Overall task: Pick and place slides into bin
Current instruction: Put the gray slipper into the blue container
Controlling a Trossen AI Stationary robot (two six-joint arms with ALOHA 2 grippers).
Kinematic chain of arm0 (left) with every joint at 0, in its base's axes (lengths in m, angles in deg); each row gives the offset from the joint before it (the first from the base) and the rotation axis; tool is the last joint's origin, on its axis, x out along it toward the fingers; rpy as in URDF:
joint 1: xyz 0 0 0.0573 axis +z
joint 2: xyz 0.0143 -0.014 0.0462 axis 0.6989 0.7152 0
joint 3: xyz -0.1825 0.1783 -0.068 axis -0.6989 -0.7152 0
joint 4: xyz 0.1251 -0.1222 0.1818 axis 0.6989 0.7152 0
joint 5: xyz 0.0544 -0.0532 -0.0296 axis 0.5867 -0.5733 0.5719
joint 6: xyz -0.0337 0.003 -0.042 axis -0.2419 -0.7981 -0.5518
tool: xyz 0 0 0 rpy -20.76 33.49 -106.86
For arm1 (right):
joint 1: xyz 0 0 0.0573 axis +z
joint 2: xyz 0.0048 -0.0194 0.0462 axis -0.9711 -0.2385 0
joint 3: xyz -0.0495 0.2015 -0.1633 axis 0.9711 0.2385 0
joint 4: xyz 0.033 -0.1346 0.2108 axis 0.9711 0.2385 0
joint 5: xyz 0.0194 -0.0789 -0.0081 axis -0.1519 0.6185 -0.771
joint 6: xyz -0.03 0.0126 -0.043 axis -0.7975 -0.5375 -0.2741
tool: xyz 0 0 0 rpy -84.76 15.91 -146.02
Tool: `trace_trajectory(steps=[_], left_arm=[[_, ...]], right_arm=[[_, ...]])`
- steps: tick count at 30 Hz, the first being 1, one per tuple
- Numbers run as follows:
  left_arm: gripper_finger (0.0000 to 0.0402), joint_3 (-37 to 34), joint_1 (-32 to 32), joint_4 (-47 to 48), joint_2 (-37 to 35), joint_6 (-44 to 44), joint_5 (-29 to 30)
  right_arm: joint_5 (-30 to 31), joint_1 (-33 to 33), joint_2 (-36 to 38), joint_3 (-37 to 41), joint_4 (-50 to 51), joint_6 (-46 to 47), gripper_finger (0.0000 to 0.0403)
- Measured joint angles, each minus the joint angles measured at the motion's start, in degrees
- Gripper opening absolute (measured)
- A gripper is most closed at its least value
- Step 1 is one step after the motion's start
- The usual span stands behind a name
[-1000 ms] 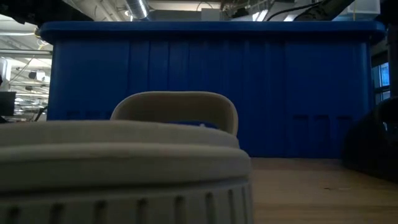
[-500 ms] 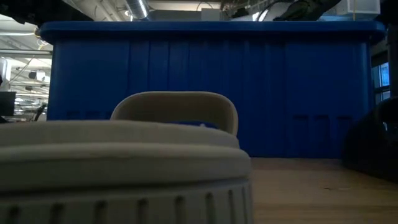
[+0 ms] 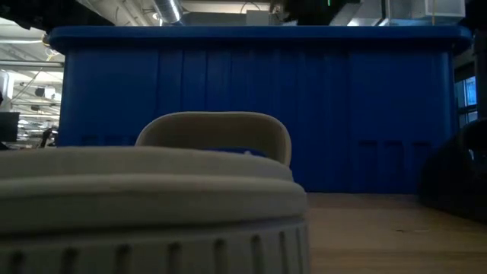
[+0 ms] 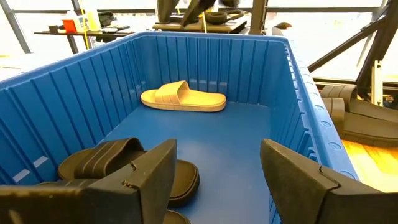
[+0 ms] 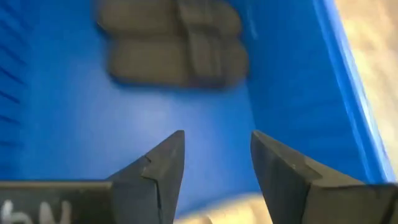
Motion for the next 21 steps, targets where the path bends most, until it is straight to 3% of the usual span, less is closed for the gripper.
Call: trace_trajectory(steps=[6,21], left_arm=[[0.0227,0.00,0.00,0.02,0.02,0.00,0.00],[0.0227,0.00,0.02,0.04,0.02,0.07,-0.02]], right_arm=[[-0.55,9.40,0.03,-5.59,-1.13,3.51,0.0184],[-0.11,35.38,-0.77,-5.82,-11.18,15.38,0.0184]])
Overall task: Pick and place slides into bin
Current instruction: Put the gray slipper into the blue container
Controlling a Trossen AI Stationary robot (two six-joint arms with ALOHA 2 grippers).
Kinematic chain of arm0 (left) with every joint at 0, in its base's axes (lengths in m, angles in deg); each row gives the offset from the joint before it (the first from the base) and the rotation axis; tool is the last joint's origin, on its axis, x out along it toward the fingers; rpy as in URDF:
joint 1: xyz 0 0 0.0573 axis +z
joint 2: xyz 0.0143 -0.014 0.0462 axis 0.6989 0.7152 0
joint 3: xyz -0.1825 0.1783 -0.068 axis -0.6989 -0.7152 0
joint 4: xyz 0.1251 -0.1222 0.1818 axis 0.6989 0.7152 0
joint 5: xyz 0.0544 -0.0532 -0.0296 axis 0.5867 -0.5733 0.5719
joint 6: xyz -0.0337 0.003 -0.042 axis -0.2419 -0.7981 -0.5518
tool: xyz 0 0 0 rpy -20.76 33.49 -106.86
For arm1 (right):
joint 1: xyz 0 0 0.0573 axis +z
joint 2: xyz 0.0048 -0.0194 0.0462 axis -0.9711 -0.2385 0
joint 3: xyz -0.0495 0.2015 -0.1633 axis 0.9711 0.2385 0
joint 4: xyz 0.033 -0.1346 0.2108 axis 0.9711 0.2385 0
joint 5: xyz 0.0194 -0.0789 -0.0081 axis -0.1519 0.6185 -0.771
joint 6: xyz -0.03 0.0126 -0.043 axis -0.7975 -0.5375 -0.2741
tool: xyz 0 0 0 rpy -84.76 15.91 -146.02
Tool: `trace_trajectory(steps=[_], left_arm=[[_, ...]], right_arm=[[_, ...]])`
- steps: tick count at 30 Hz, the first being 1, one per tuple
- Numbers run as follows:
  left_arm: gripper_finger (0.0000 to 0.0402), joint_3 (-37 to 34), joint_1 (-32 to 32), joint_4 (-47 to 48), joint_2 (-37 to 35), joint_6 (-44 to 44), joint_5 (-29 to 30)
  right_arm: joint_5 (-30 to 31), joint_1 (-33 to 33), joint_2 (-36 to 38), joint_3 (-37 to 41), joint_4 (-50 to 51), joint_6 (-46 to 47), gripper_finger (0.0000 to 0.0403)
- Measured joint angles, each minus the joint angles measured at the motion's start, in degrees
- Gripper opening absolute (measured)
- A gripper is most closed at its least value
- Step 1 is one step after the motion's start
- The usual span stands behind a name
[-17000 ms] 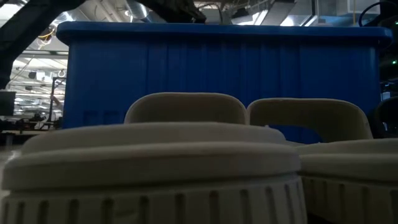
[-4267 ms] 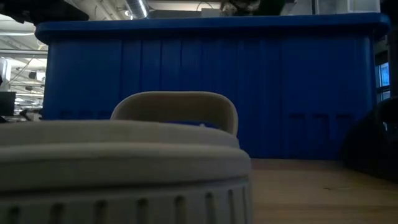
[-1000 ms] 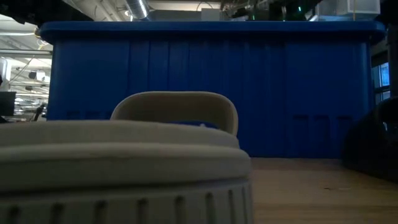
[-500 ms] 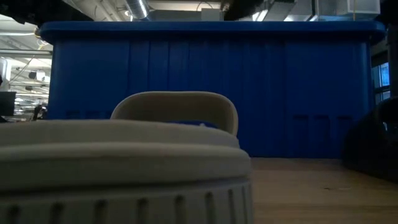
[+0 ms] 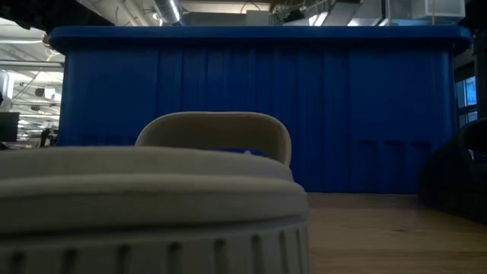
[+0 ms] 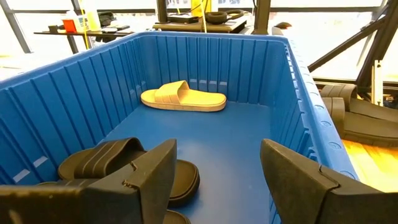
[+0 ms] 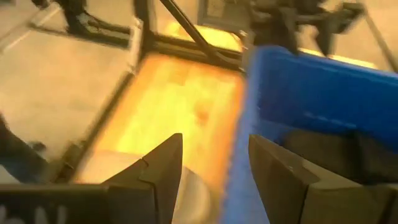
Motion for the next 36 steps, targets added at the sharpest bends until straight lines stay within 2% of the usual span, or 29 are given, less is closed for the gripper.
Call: trace_trajectory(steps=[9,15,27,36], left_arm=[[0.0227,0.00,-0.01,0.41,0.00,0.37,-0.02],[0.0227,0.00,0.00,0.44,0.00,0.37,-0.17],[0.0227,0.00,-0.01,0.42,0.00,0.33,-0.26],[0.0227,0.00,-0.02,0.43,0.00,0.28,-0.26]], right_arm=[[10.33,8.75,-8.14,0.00,-3.81,5.33,0.0184],[10.82,10.37,-15.31,0.02,-3.66,7.69,0.0184],[10.80,12.19,-27.23,0.07,-1.19,5.72,0.0184],[12.99,14.11,-33.18,0.07,-2.43,5.82,0.0184]])
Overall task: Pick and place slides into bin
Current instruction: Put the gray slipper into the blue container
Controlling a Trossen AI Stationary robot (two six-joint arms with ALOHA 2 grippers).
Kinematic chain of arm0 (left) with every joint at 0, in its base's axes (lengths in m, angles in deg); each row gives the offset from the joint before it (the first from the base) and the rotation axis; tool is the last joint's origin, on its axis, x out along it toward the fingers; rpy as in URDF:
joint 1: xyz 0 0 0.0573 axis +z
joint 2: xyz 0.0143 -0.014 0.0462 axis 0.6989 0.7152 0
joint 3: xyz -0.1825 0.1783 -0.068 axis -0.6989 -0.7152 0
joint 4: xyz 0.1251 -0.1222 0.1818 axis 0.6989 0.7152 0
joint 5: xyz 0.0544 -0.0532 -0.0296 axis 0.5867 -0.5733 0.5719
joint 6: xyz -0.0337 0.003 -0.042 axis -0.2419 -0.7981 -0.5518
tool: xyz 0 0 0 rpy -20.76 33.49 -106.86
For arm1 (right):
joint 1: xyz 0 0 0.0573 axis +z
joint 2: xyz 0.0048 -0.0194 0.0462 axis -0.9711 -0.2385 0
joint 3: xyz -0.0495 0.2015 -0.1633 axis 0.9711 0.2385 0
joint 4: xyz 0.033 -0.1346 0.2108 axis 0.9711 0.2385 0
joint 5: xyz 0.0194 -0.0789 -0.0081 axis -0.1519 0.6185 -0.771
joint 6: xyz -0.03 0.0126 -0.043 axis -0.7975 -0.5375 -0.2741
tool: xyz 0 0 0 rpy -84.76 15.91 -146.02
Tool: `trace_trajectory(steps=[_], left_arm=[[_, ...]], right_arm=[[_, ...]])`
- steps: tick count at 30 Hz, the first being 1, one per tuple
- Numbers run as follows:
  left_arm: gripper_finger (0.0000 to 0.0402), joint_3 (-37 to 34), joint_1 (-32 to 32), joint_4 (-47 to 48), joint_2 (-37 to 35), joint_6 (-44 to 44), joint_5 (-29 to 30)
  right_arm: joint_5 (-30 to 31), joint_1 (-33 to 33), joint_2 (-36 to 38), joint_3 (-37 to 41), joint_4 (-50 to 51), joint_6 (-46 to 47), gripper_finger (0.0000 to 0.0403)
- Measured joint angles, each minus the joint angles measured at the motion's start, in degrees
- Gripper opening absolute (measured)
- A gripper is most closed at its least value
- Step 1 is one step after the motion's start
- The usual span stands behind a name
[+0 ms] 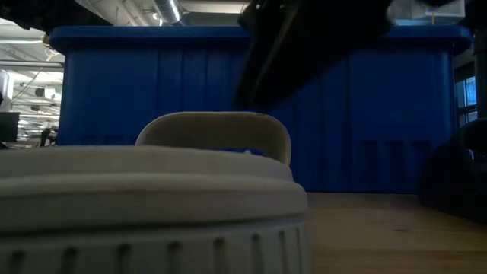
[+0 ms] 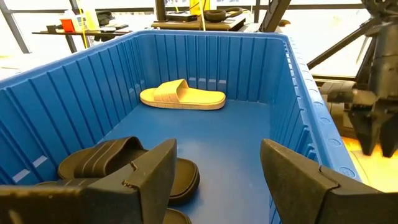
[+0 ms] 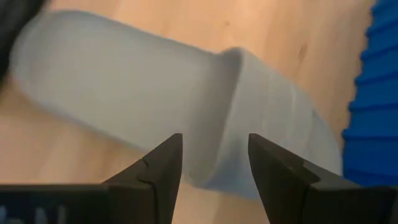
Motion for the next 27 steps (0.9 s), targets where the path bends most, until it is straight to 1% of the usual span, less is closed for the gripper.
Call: trace_trajectory(steps=[5,11,14,17,23,27], left_arm=[[0.0227,0.00,0.02,0.08,0.00,-0.10,0.00],[0.0227,0.00,0.02,1.28,0.00,-0.32,-0.32],[0.0227,0.00,0.01,1.30,0.00,-0.34,-1.46],[0.0227,0.00,0.00,1.30,0.00,-0.35,-2.01],[0.0227,0.00,0.00,1.30,0.00,-0.35,-1.99],[0.0227,0.00,0.00,1.30,-0.01,-0.35,-1.99]], right_arm=[[3.27,-0.44,-1.75,0.00,-0.55,0.14,0.0184],[4.31,-1.14,-2.06,0.00,-0.24,0.33,0.0184],[6.81,-1.33,-2.08,0.00,0.21,3.50,0.0184],[6.32,-1.38,-2.08,0.00,0.23,5.23,0.0184],[6.25,-1.36,-2.08,0.00,0.33,4.54,0.0184],[6.15,-1.36,-2.08,0.00,0.51,6.04,0.0184]])
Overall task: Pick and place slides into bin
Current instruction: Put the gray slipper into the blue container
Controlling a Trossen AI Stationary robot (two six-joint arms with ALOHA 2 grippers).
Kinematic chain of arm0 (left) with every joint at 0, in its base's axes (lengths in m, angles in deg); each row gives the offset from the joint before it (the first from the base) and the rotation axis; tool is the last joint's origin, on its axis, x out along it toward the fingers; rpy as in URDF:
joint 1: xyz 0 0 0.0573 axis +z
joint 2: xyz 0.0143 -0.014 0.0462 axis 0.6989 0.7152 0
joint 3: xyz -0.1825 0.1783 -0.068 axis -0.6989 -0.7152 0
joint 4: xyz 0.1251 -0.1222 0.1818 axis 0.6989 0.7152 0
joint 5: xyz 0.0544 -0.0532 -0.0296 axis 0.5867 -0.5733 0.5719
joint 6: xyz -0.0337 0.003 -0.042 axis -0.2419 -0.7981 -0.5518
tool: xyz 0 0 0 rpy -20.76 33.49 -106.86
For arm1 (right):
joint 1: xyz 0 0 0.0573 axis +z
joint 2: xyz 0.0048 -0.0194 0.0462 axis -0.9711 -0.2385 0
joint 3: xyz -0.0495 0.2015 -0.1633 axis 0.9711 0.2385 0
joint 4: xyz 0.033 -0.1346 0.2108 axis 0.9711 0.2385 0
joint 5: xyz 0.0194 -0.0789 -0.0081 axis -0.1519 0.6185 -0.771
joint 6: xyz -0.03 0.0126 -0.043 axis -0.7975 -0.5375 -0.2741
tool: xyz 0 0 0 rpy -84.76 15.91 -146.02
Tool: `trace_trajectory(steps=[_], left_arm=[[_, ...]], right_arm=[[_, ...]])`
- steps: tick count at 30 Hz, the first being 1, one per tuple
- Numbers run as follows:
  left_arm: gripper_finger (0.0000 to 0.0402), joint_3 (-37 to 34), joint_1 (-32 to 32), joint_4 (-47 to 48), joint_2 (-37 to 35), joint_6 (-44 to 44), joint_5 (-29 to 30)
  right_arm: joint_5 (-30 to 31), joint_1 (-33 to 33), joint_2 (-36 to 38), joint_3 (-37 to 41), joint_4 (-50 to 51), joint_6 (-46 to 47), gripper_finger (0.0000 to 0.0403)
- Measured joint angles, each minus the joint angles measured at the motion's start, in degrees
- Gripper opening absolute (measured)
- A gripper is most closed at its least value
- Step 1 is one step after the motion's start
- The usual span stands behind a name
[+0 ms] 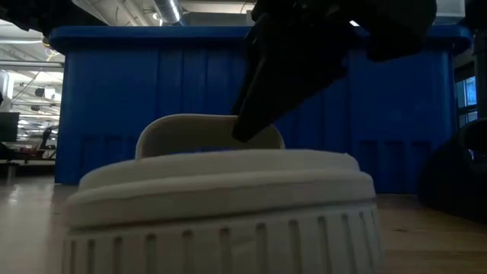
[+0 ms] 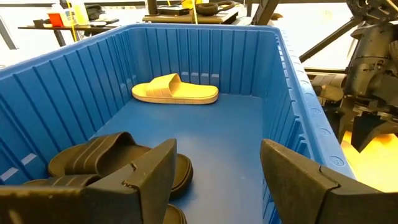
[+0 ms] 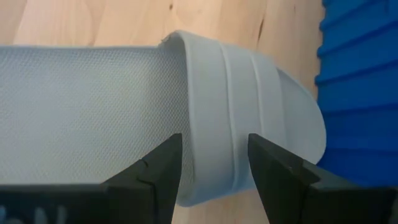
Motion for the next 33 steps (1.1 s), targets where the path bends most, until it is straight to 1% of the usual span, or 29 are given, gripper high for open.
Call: trace_trajectory(steps=[5,7,10,14,17,21,26,33], left_arm=[[0.0227,0.00,0.00,0.00,0.01,0.02,0.00],[0.0227,0.00,0.01,0.00,0.01,0.00,0.00],[0.0227,0.00,0.00,0.00,0.01,0.00,0.00],[0.0227,0.00,0.00,0.00,0.00,0.00,0.01],[0.0227,0.00,0.00,0.00,0.01,0.00,0.01],[0.0227,0.00,0.00,0.00,0.01,0.01,0.01],[0.0227,0.00,0.01,0.00,0.01,0.00,0.02],[0.0227,0.00,0.00,0.00,0.01,0.00,0.02]], right_arm=[[0.77,-0.22,0.00,0.00,0.15,-1.48,0.0184],[2.12,-0.27,0.00,0.00,0.36,-1.52,0.0184],[5.72,-0.24,0.00,0.00,1.05,-1.58,0.0184],[6.70,-0.22,0.00,0.00,1.43,-1.74,0.0178],[7.01,-0.22,0.00,-0.02,1.41,-2.31,0.0160],[8.56,-0.22,0.00,0.43,1.45,-3.66,0.0126],[8.98,-1.11,0.00,0.46,1.60,-4.39,0.0088],[9.13,-2.46,0.07,0.46,1.27,-2.90,0.0058]])
